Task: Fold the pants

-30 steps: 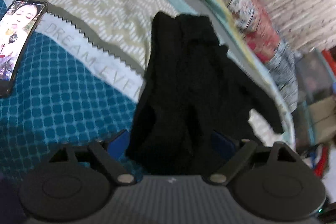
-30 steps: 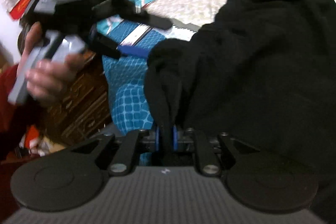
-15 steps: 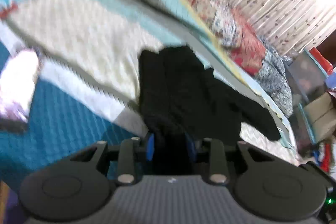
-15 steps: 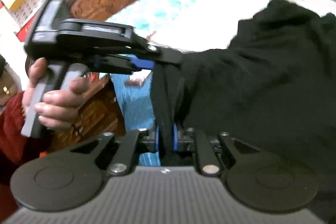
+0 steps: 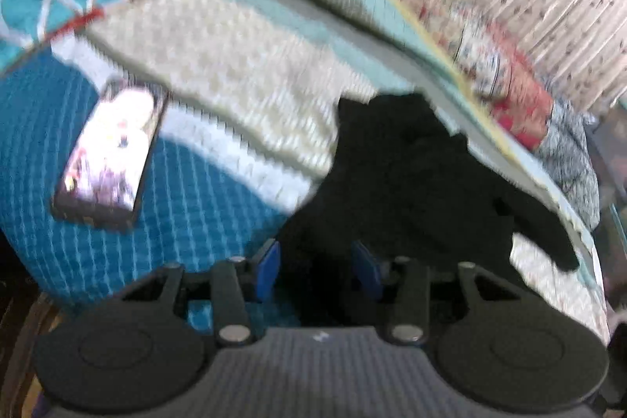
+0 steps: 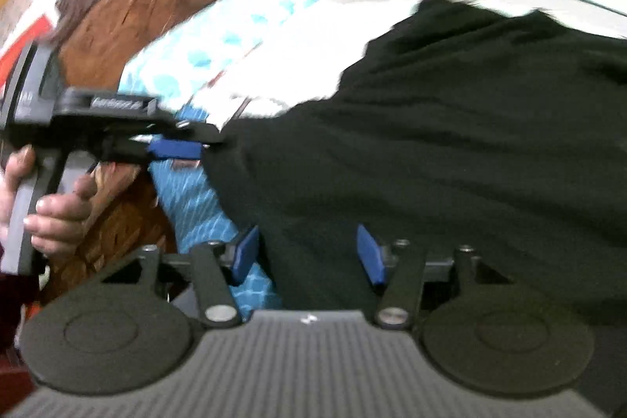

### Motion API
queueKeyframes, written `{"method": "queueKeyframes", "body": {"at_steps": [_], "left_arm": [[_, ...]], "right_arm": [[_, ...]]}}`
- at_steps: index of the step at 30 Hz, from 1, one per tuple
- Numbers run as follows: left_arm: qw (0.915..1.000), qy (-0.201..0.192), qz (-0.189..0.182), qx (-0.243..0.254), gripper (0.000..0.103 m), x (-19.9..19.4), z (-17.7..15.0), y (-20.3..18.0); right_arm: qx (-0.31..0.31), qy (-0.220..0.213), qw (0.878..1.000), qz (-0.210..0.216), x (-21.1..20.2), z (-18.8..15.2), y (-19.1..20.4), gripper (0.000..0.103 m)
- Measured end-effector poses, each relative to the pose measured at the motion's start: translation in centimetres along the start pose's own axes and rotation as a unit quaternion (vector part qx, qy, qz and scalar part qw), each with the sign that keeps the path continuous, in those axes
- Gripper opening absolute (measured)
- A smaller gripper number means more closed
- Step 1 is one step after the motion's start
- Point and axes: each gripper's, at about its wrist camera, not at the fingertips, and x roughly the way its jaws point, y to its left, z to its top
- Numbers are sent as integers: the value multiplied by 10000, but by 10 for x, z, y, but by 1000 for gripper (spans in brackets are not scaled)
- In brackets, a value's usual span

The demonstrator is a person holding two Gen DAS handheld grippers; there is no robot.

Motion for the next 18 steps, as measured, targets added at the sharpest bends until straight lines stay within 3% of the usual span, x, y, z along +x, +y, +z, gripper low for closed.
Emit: {"method": "queueKeyframes", "body": {"at_steps": [5,10,12,16,18], "left_arm": [[9984,25,-325,452,41,9,2,-48],[9913,423,-426,1170,43,45,-22,-103],[9880,666,-280,1364,43,68,-34,-114],[9805,1107,496,1544,39,103,-54,-108],[9803,1099,491,1567,37,104,-56,-102]], "right_arm": [[750,-614,9936,-576,-40,-16,-39,58],[1393,-718,9776,-1405,-68,-43,-78,58],[1588,-692,9694,-1737,-77,-56,-92,58],[1955,-969,9530,-2102,-109,-83,-111,57],[2202,-1150,9448,-2136,-130,-96,-122,57]]}}
